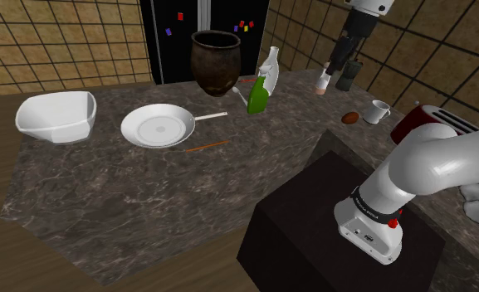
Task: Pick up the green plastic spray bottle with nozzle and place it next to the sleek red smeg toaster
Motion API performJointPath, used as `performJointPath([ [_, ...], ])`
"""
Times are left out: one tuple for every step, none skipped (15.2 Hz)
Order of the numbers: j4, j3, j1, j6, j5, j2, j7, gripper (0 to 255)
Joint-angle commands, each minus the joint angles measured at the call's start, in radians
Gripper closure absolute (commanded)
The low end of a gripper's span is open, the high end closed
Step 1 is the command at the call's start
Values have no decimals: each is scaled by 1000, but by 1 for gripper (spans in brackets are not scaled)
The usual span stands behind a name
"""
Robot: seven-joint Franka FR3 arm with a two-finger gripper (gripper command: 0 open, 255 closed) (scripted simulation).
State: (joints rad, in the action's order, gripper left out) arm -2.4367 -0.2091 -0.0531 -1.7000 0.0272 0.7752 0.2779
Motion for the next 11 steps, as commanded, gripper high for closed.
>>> performJointPath([
  [-11,-66,-19,-65,15,-31,120,0],
  [-17,-99,-29,-99,19,-49,177,0],
  [-21,-133,-41,-132,21,-71,235,0],
  [-22,-167,-55,-165,21,-95,293,0],
  [-20,-202,-70,-196,18,-121,352,0],
  [-15,-237,-88,-227,13,-150,412,0],
  [-8,-273,-108,-257,4,-182,473,0],
  [1,-310,-131,-285,-8,-215,535,0],
  [14,-347,-155,-311,-24,-251,600,0],
  [29,-385,-181,-336,-45,-289,666,0],
  [46,-424,-211,-357,-70,-329,734,0],
])
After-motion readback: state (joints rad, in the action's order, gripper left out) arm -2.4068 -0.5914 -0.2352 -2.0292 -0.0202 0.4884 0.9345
